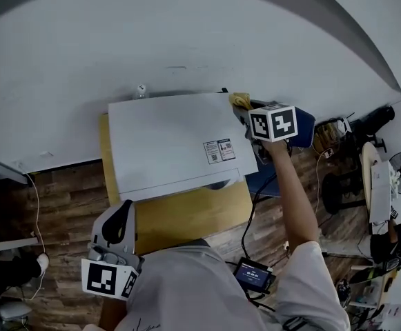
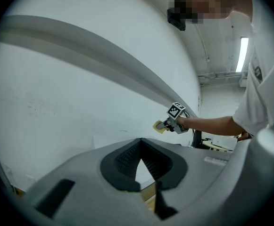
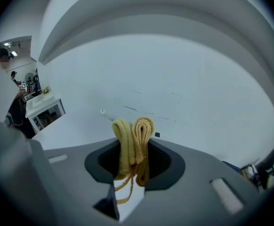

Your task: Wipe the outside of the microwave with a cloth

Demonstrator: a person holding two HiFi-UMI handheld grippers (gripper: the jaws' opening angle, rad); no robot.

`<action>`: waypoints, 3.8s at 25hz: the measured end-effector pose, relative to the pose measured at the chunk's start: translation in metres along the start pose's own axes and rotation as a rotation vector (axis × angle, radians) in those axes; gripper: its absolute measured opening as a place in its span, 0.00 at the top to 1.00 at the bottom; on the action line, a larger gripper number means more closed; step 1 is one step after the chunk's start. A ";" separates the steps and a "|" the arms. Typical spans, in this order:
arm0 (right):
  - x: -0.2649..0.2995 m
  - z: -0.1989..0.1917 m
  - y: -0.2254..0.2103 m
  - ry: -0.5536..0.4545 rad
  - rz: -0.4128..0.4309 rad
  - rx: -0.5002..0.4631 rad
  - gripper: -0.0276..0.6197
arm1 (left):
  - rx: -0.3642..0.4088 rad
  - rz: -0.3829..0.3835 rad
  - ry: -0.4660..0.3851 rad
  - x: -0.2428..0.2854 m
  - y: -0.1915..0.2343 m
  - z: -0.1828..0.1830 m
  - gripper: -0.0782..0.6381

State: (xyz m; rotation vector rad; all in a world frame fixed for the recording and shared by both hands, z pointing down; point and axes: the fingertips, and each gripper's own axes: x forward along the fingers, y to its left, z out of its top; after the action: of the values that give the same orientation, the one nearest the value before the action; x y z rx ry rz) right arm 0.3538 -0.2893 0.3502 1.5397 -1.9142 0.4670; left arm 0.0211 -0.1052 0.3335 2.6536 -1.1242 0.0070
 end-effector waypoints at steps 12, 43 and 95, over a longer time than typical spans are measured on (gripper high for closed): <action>0.084 -0.015 -0.059 0.198 -0.075 -0.034 0.77 | -0.020 0.008 0.055 0.026 0.009 -0.012 0.89; 0.108 -0.006 0.007 0.279 -0.055 -0.075 0.78 | -0.003 -0.072 0.072 0.015 -0.004 -0.019 0.89; 0.140 0.057 0.217 0.189 0.159 -0.158 0.78 | 0.005 0.005 0.009 -0.041 0.005 -0.012 0.89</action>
State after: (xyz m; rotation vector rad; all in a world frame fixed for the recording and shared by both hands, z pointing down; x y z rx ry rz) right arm 0.1147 -0.3732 0.4255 1.2059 -1.8852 0.4982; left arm -0.0101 -0.0767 0.3417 2.6525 -1.1290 0.0229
